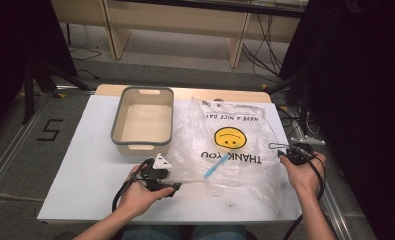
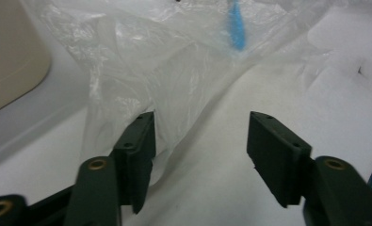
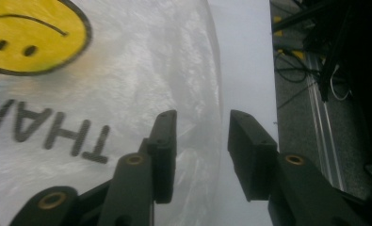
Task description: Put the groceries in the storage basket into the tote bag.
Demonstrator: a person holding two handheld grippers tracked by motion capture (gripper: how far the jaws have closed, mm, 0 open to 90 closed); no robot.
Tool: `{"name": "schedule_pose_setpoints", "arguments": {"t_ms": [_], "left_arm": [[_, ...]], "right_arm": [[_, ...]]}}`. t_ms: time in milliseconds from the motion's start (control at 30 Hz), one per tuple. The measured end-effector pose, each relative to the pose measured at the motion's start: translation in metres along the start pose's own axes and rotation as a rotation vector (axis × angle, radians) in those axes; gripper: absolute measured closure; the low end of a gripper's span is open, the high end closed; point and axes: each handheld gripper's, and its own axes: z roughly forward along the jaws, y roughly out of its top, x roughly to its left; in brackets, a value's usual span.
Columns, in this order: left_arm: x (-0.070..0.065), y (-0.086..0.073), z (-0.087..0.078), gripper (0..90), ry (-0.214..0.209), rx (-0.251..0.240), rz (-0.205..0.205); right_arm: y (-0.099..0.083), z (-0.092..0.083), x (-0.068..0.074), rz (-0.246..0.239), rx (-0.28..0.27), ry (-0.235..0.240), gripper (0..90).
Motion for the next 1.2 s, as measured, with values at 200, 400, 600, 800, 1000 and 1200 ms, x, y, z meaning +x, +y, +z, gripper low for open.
{"name": "schedule_pose_setpoints", "arguments": {"t_ms": [200,400,600,800,1000,1200], "left_arm": [[0.012,-0.012,-0.004,33.7,0.021,0.004,-0.022],[0.012,-0.016,-0.009,28.7,0.027,0.005,-0.027],[0.015,-0.021,-0.014,28.2,0.018,0.001,-0.028],[0.018,-0.023,-0.016,27.2,0.024,-0.009,-0.018],[0.017,-0.022,-0.015,27.7,0.039,-0.021,-0.009],[0.016,-0.023,-0.014,28.6,0.049,-0.022,0.015]], "right_arm": [[-0.013,-0.019,0.011,0.001,-0.017,0.123,56.0],[-0.028,-0.031,0.02,-0.021,-0.026,0.192,50.9],[-0.037,-0.033,0.023,-0.029,-0.032,0.198,49.5],[-0.045,-0.033,0.027,-0.008,-0.031,0.201,46.8],[-0.049,-0.031,0.028,0.003,-0.031,0.198,44.6],[-0.051,-0.033,0.032,0.008,-0.045,0.2,43.1]]}}
